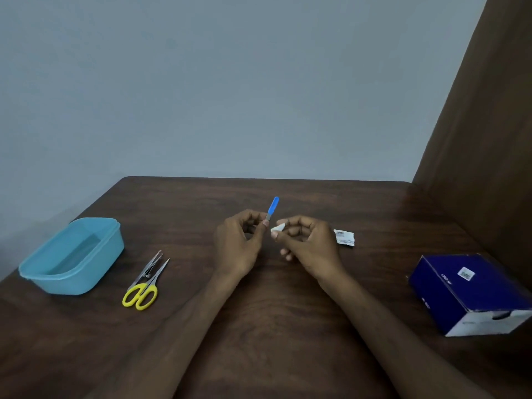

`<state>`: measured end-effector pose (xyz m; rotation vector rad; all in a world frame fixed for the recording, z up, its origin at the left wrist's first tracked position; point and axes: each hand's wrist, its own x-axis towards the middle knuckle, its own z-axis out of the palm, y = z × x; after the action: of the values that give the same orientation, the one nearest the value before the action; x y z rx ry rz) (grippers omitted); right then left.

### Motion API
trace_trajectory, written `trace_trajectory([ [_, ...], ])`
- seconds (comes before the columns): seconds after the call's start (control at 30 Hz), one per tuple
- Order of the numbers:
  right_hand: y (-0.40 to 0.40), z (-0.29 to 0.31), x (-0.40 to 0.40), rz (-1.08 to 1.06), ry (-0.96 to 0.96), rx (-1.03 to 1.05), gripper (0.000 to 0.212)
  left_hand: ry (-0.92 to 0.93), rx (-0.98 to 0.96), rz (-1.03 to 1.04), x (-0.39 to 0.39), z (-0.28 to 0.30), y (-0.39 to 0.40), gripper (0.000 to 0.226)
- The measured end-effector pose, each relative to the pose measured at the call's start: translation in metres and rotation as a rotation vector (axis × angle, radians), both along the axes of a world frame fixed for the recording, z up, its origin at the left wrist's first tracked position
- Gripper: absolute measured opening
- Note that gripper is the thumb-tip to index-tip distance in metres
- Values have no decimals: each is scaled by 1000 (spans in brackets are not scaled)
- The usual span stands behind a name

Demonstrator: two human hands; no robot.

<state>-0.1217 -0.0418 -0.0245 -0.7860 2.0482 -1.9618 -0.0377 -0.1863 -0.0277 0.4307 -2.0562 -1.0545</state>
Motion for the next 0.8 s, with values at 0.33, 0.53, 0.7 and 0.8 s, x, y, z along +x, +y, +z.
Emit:
trace_trajectory([
  [0.33,-5,-7,30,153,71,39,25,-152,-137,147,87,31,-19,6],
  [0.53,-10,-4,54,251,212,96,17,-284,-132,339,165,83,-70,13],
  [0.7,-8,4,63,262,274,65,16,-467,-76,687,215,124,-120,34],
  [0.8,-5,7,64,265,308,77,15,-664,-60,770,227,126,-140,55],
])
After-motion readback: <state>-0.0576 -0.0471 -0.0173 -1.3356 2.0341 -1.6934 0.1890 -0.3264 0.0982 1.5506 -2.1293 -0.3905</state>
